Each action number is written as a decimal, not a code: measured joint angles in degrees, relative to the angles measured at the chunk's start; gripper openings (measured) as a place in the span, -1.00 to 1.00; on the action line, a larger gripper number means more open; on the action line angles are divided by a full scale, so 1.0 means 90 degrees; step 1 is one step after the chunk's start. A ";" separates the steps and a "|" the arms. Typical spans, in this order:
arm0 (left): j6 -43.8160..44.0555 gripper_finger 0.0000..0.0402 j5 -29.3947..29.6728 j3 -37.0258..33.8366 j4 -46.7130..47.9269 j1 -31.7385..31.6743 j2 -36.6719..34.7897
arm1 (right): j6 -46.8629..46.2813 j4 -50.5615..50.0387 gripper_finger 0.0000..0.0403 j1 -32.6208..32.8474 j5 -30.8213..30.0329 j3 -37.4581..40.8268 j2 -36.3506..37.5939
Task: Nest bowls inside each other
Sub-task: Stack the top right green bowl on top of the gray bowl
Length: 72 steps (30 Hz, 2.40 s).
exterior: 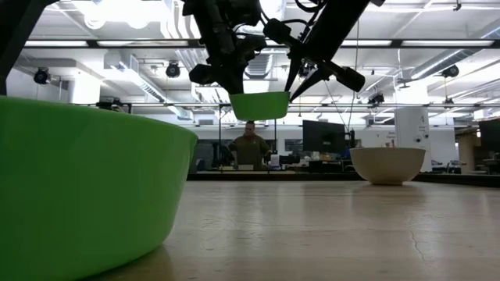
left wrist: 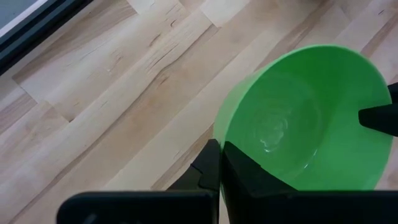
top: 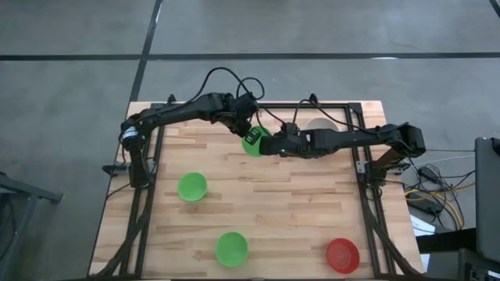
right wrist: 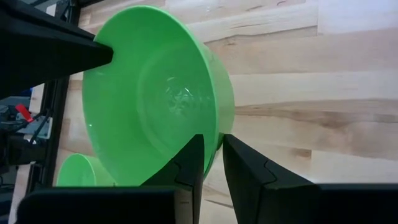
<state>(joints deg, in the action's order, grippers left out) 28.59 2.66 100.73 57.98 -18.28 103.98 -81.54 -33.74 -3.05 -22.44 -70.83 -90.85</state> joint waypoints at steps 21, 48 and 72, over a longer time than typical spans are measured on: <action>0.0045 -0.99 -0.0004 0.0000 0.0004 0.0036 0.0000 | 0.0221 -0.0066 -0.89 -0.0002 -0.0011 0.0004 0.0000; 0.0136 -0.76 -0.0095 -0.0002 -0.0084 0.0044 -0.0005 | 0.0444 0.0058 -0.95 0.0010 -0.0002 -0.0002 -0.0002; 0.0388 -0.74 -0.0123 -0.0002 -0.0177 0.0044 -0.0012 | 0.0545 -0.0216 -0.95 0.0002 0.0046 0.0063 0.0005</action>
<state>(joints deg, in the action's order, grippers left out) 32.08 1.54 100.71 56.38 -17.89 103.88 -76.63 -35.68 -3.03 -22.02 -70.26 -90.80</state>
